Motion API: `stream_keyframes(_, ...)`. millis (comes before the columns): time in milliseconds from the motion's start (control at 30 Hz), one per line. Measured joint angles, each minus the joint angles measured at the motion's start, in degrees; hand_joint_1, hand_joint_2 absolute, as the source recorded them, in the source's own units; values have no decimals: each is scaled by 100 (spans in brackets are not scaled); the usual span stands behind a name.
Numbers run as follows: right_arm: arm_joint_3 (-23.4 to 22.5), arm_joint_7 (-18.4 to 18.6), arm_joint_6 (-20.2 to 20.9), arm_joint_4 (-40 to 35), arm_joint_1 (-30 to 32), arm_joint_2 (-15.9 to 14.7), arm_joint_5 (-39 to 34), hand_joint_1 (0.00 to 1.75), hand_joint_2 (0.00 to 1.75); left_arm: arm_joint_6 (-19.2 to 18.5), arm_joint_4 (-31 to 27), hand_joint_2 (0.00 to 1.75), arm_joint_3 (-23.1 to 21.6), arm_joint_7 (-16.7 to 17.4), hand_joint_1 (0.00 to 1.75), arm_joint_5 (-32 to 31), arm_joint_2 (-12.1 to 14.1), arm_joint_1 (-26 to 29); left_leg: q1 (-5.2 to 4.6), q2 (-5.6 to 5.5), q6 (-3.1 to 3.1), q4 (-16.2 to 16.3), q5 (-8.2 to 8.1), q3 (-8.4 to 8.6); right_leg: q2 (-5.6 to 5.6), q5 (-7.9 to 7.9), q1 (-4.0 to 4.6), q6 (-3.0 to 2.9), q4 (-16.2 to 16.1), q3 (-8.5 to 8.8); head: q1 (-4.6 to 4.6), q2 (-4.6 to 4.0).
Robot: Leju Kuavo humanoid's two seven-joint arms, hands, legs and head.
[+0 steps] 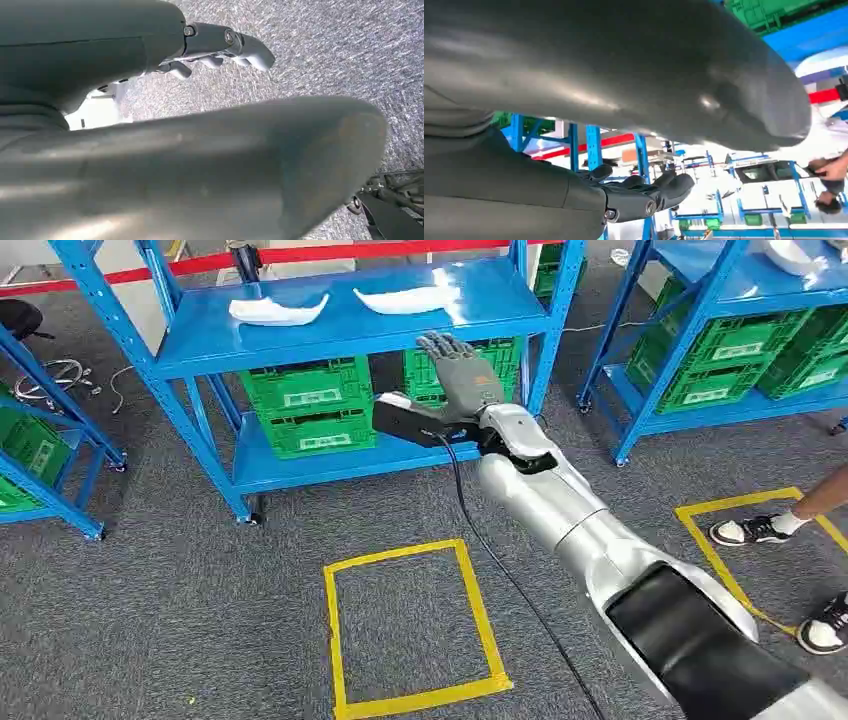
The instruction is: Take the parts from the cabinet and place them on the table.
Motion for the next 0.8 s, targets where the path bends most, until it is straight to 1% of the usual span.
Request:
stream_keyframes(400,267,-18,57,81,37,28,15,0,0,0,2,0,0,39,0,42,2,-1,0,0,0,0,0,-1,1,0,0,0,0,-1,0,0)
stream_keyframes(667,499,53,186,142,48,138,46,0,0,-2,2,0,-2,61,0,46,15,-2,1,0,0,0,0,-1,1,0,1,0,0,-2,0,0)
stream_keyframes(800,620,124,164,218,70,207,94,0,0,-9,2,0,-30,61,0,-4,15,-5,1,1,0,0,0,-2,1,0,1,-1,0,-3,0,0)
